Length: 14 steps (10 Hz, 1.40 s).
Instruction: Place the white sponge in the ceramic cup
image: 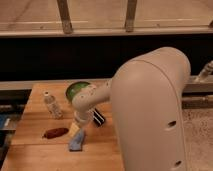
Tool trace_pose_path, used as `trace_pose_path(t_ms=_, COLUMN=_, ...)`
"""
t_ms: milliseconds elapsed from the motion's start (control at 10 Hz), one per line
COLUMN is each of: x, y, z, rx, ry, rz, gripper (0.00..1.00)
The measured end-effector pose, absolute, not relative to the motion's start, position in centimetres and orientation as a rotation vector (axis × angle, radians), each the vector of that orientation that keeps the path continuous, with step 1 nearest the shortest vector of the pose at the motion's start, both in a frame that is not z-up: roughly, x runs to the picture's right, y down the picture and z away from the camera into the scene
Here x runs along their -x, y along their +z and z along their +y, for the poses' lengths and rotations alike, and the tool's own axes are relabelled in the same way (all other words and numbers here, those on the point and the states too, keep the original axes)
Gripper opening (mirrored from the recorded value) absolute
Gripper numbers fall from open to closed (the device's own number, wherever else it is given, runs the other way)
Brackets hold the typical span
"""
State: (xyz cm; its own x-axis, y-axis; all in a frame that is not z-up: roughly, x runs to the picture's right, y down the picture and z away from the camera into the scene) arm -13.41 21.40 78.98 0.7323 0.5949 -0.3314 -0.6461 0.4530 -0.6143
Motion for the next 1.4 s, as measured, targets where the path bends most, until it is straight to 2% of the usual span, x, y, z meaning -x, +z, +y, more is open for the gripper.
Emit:
trace_pose_path(t_ms=600, x=13.1, y=81.5, z=23.4, rx=0.824, ry=0.791, rz=0.141, gripper=0.78)
trace_pose_path(t_ms=700, x=13.0, y=81.5, z=23.7, rx=0.825, ry=0.794, rz=0.148, gripper=0.72)
trace_pose_path(t_ms=1400, x=13.2, y=80.5, z=25.2, rx=0.827, ry=0.791, rz=0.133, gripper=0.04)
